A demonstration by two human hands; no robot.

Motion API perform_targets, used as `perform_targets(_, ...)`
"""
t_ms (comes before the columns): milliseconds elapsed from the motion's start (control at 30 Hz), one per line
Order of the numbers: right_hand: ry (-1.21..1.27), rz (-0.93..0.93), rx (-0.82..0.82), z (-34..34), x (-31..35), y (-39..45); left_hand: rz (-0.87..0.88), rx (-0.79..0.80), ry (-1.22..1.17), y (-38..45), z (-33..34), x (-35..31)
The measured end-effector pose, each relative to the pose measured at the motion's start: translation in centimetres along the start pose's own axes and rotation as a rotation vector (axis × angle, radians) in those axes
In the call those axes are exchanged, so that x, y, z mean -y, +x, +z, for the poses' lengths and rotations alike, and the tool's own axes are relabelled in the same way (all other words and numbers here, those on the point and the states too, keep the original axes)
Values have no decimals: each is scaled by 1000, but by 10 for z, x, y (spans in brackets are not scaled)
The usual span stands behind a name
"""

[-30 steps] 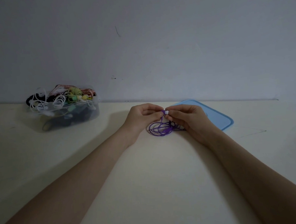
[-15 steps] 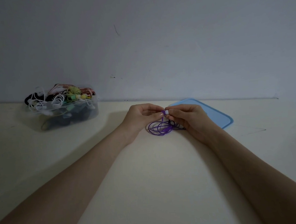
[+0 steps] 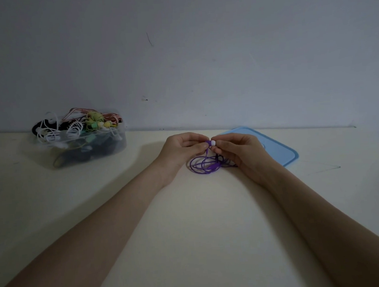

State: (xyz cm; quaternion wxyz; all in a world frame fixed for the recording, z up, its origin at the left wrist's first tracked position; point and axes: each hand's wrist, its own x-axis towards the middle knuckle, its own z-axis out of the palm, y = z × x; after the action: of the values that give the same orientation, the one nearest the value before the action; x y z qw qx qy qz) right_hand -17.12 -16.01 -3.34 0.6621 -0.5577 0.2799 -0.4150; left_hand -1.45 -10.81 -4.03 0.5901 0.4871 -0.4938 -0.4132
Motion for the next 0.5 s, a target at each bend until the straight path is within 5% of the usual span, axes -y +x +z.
perform_targets(333, -114, -49, 5, 1, -2, 0, 15, 48, 95, 0, 1, 1)
perform_targets(500, -489, -152, -146, 1, 5, 6, 15, 22, 157, 0, 4, -1)
